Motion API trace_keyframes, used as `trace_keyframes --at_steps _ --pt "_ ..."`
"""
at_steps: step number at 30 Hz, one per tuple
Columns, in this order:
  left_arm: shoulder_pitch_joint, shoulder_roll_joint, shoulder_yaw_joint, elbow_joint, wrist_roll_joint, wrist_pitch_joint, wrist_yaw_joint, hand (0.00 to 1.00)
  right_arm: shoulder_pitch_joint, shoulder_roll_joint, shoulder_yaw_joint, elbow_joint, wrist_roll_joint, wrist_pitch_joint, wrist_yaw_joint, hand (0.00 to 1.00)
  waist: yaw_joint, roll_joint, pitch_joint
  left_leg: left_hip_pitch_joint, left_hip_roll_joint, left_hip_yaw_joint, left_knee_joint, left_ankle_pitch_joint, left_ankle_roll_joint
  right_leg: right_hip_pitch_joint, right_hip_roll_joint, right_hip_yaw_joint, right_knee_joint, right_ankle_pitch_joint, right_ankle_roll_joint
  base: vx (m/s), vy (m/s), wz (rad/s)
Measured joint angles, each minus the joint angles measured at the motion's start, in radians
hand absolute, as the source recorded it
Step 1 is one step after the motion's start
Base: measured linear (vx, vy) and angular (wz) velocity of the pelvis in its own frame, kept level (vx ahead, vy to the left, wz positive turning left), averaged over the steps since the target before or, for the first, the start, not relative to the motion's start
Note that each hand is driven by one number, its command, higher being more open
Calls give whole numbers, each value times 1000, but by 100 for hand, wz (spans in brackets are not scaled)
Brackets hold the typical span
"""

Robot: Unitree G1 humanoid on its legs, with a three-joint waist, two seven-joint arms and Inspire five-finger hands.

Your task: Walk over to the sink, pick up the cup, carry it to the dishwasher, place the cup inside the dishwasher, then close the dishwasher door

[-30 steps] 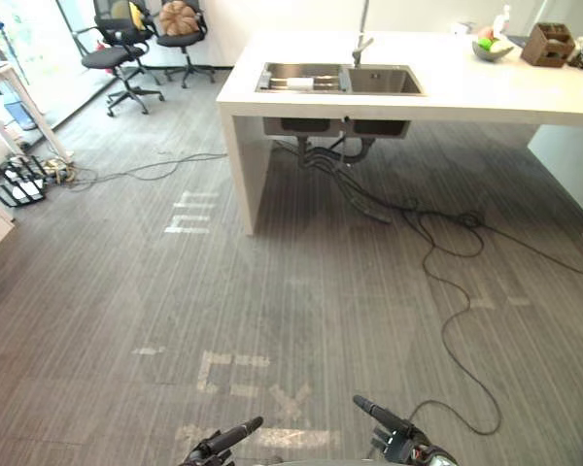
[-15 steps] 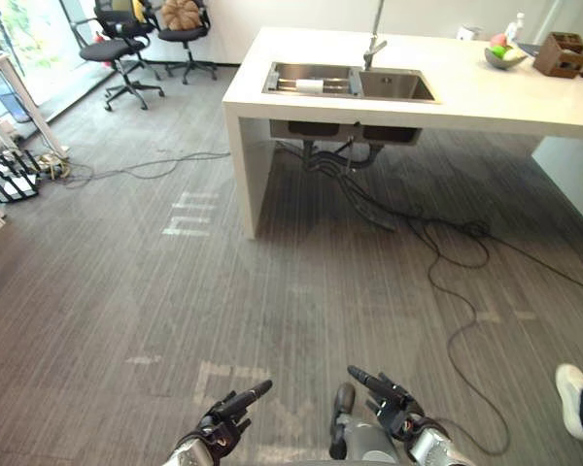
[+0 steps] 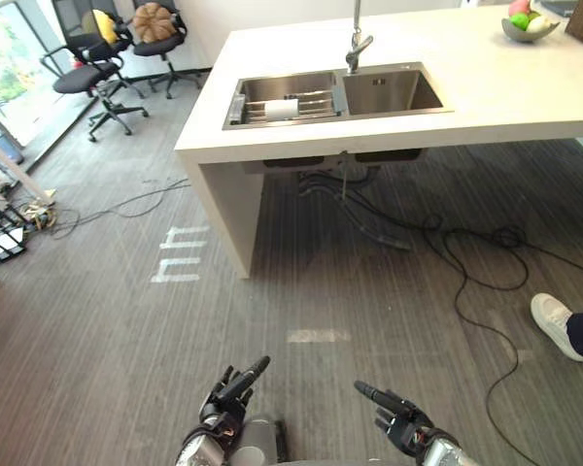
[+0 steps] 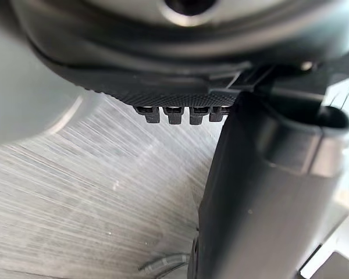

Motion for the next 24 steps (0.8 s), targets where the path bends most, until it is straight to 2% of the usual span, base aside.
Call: trace_keyframes --at_steps 1,2,3,4,5,6,7,9,10,11,12,13,14,15,16,17,18,19,20,21,22,23,24 --pt "7 0 -11 -16 0 -1 7 100 9 1 1 0 2 0 -1 100 1 1 0 -5 8 7 3 -1 2 13 1 -2 4 -19 7 431 275 4" --pt "16 11 -28 -51 0 -2 21 100 27 10 2 2 7 0 -6 100 7 -5 2 -7 13 55 64 69 39 51 -12 -10 23 -66 21 456 253 32" --pt "14 25 -40 -106 0 -10 36 100 40 34 2 5 12 1 -7 100 8 -48 0 -16 -22 97 97 97 79 62 -58 -29 45 -94 27 546 280 44" --pt "6 26 -45 -127 0 -11 39 100 38 36 3 6 17 1 -10 100 8 -57 -4 -24 -32 97 102 101 86 61 -67 -38 54 -88 25 446 207 55" --pt "-2 27 -47 -165 1 -12 44 100 34 39 6 9 31 1 -14 100 11 -55 -3 -34 -46 93 111 105 104 52 -77 -46 68 -68 21 423 220 48" --pt "-4 32 -41 -218 0 -15 51 100 24 42 15 21 37 1 -16 100 15 -50 -1 -43 -57 84 139 101 138 50 -83 -42 83 -39 25 409 220 44" --pt "-7 40 -33 -250 0 -18 55 100 16 42 18 37 37 4 -18 100 22 -50 -1 -46 -64 79 175 70 145 57 -91 -37 94 -13 34 493 246 33" --pt "-2 40 -17 -323 1 -29 64 100 13 38 12 54 37 5 -23 100 37 -42 -7 -39 -62 63 253 0 158 63 -101 -27 159 50 87 413 193 21" --pt "2 41 -17 -372 11 -49 81 100 20 36 -1 67 37 8 -27 100 47 -45 -10 -7 -73 54 269 -43 159 39 -125 -9 282 82 127 385 198 25" --pt "2 42 -20 -410 13 -59 99 100 31 35 -40 81 40 8 -34 100 51 -51 -22 40 -100 51 240 -74 156 -41 -164 25 487 139 170 377 204 24" --pt "2 41 -23 -426 16 -63 103 100 31 33 -70 82 40 5 -40 100 49 -55 -32 68 -118 50 210 -79 159 -98 -191 48 612 198 200 359 202 31" --pt "0 39 -28 -461 24 -72 111 100 30 30 -119 64 57 -3 -40 100 35 -57 -37 118 -150 37 165 -80 159 -213 -225 82 875 269 223 449 210 52" --pt "9 40 -44 -535 46 -72 126 100 32 27 -168 51 102 -14 -38 100 15 -56 -41 191 -177 8 117 -83 155 -315 -256 66 1094 233 177 374 167 55" --pt "11 39 -49 -552 50 -72 130 100 32 26 -174 48 110 -14 -38 100 13 -55 -41 206 -180 2 108 -84 153 -331 -260 55 1115 219 162 395 118 57" --pt "12 39 -72 -620 54 -78 147 100 31 27 -201 40 129 -20 -40 100 10 -51 -42 257 -188 -20 76 -85 151 -381 -277 3 1148 158 96 392 37 46" --pt "3 38 -99 -695 60 -95 163 100 25 35 -246 39 167 -25 -41 100 10 -49 -42 303 -191 -49 50 -88 146 -449 -282 -46 1111 64 24 465 24 46" --pt "0 38 -104 -706 61 -97 165 100 24 38 -255 38 170 -27 -41 100 9 -49 -42 310 -191 -55 47 -89 145 -461 -282 -53 1097 49 20 449 -53 52" --pt "-23 36 -127 -746 74 -105 169 100 23 42 -292 32 187 -30 -47 100 6 -49 -41 337 -187 -88 40 -98 131 -510 -275 -77 1014 1 10 360 -131 61" --pt "-45 34 -148 -780 88 -109 167 100 26 46 -314 27 203 -31 -56 100 1 -46 -37 363 -175 -108 46 -107 118 -534 -270 -106 859 -25 9 359 -159 70" --pt "-52 35 -155 -799 89 -110 167 100 28 46 -314 20 203 -31 -59 100 -4 -44 -35 372 -166 -110 55 -115 108 -534 -267 -126 753 -24 10 356 -200 70" --pt "-67 42 -161 -847 89 -112 163 100 28 53 -311 17 203 -31 -63 100 -10 -42 -35 378 -138 -107 96 -154 82 -519 -236 -139 494 18 16 285 -183 53" --pt "-73 52 -161 -876 88 -115 159 100 29 60 -308 18 202 -30 -66 100 -11 -43 -36 379 -123 -103 121 -184 68 -510 -219 -133 370 61 15 360 -272 55" --pt "-80 72 -159 -934 88 -125 145 100 36 72 -295 20 200 -29 -67 100 -9 -72 -47 384 -110 -90 172 -250 52 -510 -206 -105 218 187 -1 388 -361 29"
